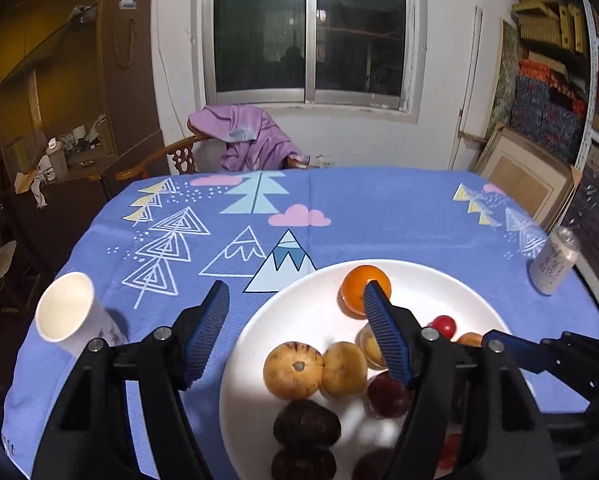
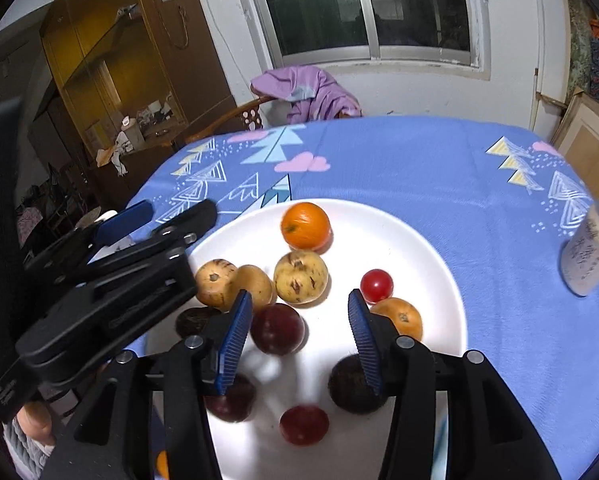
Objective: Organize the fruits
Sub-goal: 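Move both open grippers back toward the remaining loose fruits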
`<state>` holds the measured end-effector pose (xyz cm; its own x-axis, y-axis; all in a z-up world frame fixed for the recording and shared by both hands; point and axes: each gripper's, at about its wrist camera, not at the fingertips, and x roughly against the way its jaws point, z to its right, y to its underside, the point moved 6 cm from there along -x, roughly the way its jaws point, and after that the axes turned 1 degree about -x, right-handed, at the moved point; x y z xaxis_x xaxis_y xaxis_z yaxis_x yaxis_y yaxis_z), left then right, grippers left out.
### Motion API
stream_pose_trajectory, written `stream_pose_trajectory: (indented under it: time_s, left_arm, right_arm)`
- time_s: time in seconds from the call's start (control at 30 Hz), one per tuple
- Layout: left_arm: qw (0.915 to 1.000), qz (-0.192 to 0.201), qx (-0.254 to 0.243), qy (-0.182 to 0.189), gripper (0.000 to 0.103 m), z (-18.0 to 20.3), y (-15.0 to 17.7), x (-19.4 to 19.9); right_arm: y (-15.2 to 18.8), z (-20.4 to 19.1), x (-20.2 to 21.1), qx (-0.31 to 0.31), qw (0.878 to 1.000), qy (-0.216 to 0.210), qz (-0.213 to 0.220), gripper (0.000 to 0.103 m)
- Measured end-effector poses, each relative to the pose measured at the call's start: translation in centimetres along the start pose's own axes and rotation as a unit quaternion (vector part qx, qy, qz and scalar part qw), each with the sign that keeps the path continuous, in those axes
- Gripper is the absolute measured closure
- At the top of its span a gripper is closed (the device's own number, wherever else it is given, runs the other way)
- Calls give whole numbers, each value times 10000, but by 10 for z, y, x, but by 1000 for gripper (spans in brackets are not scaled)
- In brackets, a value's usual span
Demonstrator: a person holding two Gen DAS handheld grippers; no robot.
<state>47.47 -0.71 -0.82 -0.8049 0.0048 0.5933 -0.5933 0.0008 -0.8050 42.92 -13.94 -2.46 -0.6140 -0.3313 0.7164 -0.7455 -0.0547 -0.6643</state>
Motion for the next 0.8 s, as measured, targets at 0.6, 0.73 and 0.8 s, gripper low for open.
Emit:
stream_pose_trajectory:
  time_s: [0.6,0.73,0.8]
  left_arm:
    - [9975,474,-186,-485,21,-20,108,151]
    - [9981,285,-268,-471,21,-15,143,157]
    - [9981,180,-378,-442,21,-11,156,158]
  right_arm:
    - [123,3,116,-316,9942,3,1029,25]
    - [145,14,124,-529,9935,-33,1004,25]
    - [151,21,133,-681,9913,-35,1128,22]
